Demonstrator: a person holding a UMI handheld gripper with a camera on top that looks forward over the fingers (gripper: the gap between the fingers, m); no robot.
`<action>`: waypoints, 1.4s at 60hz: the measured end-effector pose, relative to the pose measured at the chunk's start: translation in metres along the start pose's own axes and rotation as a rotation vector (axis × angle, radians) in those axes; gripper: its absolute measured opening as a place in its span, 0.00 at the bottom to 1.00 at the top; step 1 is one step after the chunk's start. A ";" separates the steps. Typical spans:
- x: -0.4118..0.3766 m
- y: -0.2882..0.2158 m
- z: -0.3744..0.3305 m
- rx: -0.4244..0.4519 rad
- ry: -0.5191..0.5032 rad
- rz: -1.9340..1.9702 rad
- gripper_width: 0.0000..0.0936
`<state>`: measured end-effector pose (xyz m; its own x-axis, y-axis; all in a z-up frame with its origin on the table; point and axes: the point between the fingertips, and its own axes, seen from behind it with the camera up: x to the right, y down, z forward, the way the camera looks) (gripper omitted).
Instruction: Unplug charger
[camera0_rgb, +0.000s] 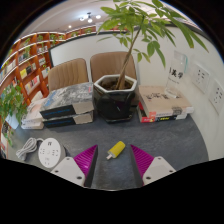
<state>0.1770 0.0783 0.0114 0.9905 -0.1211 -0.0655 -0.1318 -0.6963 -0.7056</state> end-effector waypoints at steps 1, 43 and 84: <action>0.000 -0.004 -0.003 0.010 0.000 -0.004 0.68; -0.159 -0.053 -0.323 0.414 -0.073 -0.119 0.92; -0.222 0.032 -0.370 0.347 -0.140 -0.155 0.92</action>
